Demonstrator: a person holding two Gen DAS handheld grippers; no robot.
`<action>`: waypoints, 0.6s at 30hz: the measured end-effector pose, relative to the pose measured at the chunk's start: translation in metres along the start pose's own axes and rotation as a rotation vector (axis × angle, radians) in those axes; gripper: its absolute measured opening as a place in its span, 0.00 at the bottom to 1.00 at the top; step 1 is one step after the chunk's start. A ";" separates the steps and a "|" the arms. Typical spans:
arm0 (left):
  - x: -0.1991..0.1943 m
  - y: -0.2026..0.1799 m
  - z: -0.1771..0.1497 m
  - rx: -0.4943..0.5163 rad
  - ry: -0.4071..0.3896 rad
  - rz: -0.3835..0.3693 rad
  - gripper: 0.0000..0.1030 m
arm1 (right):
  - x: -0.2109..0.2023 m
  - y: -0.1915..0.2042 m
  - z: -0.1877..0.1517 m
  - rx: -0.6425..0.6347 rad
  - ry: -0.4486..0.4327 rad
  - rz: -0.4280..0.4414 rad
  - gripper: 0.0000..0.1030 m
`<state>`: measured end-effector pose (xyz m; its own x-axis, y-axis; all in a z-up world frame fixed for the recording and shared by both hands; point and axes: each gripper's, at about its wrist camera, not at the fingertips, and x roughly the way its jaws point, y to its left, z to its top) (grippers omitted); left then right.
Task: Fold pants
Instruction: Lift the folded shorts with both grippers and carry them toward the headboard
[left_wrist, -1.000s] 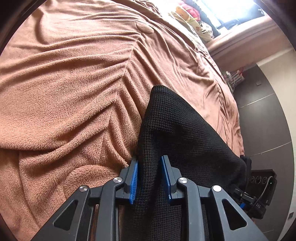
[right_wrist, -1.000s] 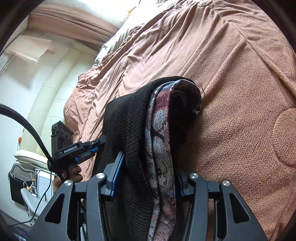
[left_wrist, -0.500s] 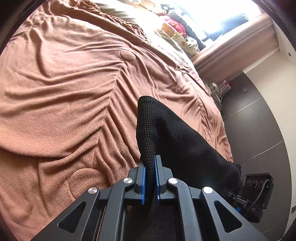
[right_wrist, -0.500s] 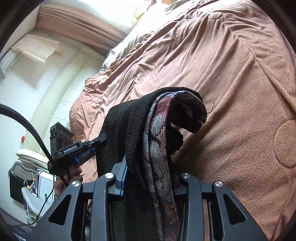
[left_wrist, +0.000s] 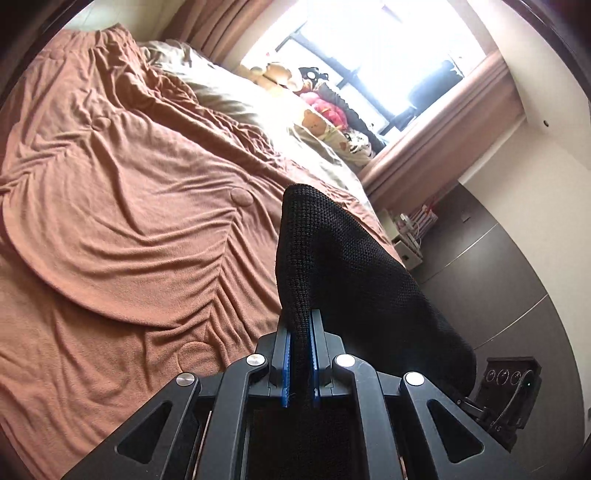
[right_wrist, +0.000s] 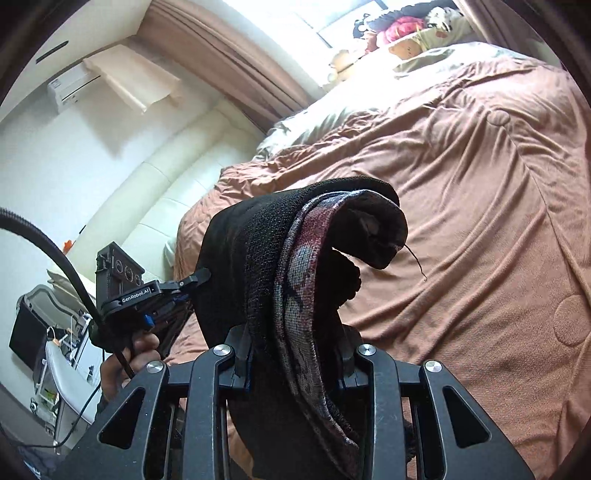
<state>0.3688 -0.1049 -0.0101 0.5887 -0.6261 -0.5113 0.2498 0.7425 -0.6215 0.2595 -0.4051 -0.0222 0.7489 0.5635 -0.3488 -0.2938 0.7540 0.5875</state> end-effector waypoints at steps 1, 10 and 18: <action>-0.010 -0.001 0.001 0.000 -0.016 0.000 0.09 | -0.002 0.007 -0.001 -0.008 -0.005 0.010 0.27; -0.091 0.001 0.004 -0.021 -0.134 0.041 0.08 | -0.001 0.053 -0.002 -0.077 -0.009 0.084 0.27; -0.153 0.017 0.010 -0.048 -0.233 0.087 0.08 | 0.033 0.086 0.003 -0.124 -0.001 0.158 0.27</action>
<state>0.2910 0.0064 0.0636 0.7689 -0.4848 -0.4168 0.1572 0.7753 -0.6117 0.2614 -0.3229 0.0189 0.6881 0.6779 -0.2588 -0.4784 0.6920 0.5407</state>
